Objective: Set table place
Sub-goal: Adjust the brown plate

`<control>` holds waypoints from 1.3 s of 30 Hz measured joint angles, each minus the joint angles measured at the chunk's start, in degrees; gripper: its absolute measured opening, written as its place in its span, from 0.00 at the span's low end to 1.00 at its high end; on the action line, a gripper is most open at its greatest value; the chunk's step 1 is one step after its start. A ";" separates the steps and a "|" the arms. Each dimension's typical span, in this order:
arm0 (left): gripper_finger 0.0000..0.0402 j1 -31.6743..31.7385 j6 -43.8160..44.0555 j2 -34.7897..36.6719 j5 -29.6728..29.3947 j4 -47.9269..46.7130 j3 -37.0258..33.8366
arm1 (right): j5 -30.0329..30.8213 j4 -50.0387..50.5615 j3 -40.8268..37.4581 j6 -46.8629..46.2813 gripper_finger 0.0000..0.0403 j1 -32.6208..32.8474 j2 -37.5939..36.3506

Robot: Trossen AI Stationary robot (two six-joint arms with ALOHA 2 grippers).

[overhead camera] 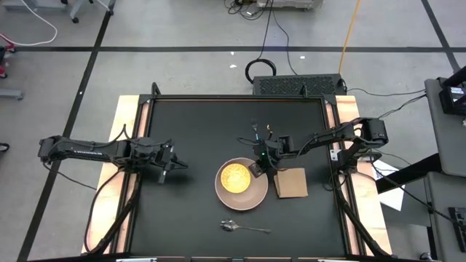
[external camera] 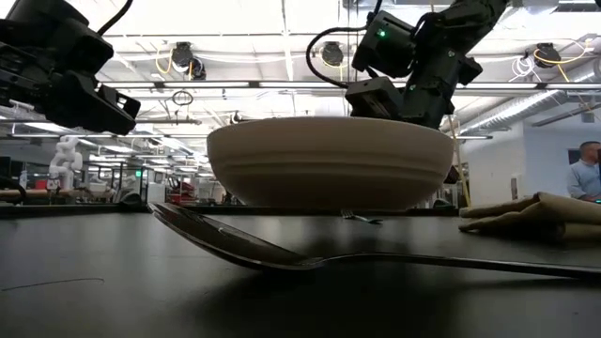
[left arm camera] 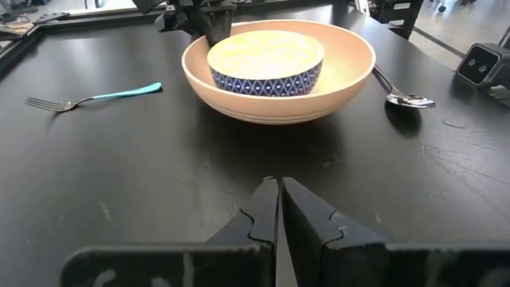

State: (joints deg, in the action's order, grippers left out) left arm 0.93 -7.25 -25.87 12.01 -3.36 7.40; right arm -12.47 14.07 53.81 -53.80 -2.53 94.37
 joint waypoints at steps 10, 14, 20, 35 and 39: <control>0.06 0.00 0.01 0.00 0.06 -1.00 0.00 | 0.36 6.26 6.92 4.39 0.01 -1.99 -0.04; 0.06 -0.01 0.00 0.00 0.09 -1.25 -0.02 | 0.48 8.17 8.73 5.44 0.01 -2.77 -0.07; 0.06 0.00 0.00 0.00 0.10 -1.25 -0.02 | 0.65 8.60 8.76 5.93 0.01 -3.83 -0.09; 0.06 -0.01 -0.24 0.00 0.22 -1.29 -0.02 | 0.20 11.13 15.88 9.62 0.01 -4.98 6.89; 0.06 0.00 -0.11 0.00 1.27 -1.46 -0.02 | -0.83 12.29 20.08 11.06 0.01 -5.00 9.57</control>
State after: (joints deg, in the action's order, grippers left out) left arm 0.93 -7.35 -25.87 13.28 -4.81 7.38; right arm -13.31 26.36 73.89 -42.74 -7.53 103.93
